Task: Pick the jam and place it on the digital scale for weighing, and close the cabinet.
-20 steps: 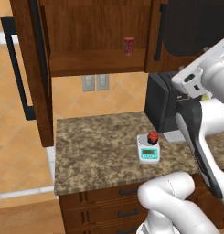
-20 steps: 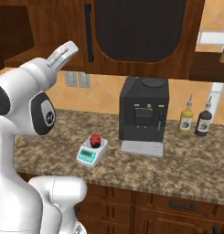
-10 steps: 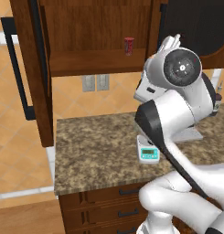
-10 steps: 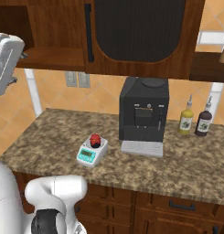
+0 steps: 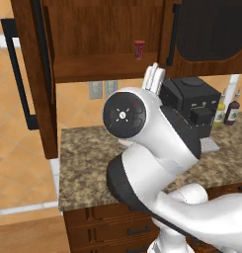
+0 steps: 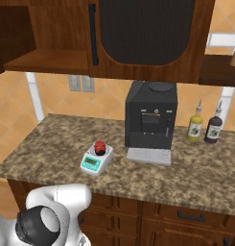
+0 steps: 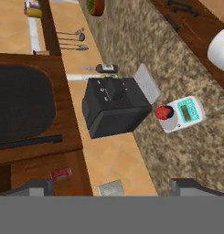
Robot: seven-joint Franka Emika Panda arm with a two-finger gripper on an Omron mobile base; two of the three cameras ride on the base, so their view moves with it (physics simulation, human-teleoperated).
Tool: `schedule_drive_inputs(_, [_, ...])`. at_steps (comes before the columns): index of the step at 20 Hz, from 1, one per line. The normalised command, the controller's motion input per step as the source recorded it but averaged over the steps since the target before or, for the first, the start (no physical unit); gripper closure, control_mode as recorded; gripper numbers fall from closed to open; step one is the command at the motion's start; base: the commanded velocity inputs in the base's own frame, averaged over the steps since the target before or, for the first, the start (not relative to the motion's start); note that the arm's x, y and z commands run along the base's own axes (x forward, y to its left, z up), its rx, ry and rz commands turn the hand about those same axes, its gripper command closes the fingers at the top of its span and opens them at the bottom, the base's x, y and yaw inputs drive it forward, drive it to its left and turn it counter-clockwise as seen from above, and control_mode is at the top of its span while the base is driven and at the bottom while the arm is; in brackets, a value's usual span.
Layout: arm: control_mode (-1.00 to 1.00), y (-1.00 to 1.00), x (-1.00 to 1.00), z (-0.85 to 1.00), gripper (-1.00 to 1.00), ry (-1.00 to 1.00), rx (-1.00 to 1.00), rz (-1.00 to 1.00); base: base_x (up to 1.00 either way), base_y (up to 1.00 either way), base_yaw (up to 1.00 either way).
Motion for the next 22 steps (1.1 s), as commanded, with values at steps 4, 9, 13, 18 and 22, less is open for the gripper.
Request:
schedule_drive_inputs(4, [-1.0,0.44,-0.46,-0.08,-1.0,0.08,-0.49,0.15,0.0,0.0,0.0])
schedule_drive_inputs(9, [-1.0,0.61,-0.16,0.09,-1.0,0.0,-0.41,0.19,0.0,0.0,0.0])
schedule_drive_inputs(13, [-1.0,0.66,-0.42,0.01,-1.0,0.0,-0.37,0.14,0.0,0.0,0.0])
schedule_drive_inputs(18, [-1.0,0.89,-0.31,0.0,-1.0,0.03,-0.33,0.09,0.0,0.0,0.0])
schedule_drive_inputs(22, [-1.0,1.0,-0.02,0.0,-1.0,0.04,-0.3,0.03,0.0,0.0,0.0])
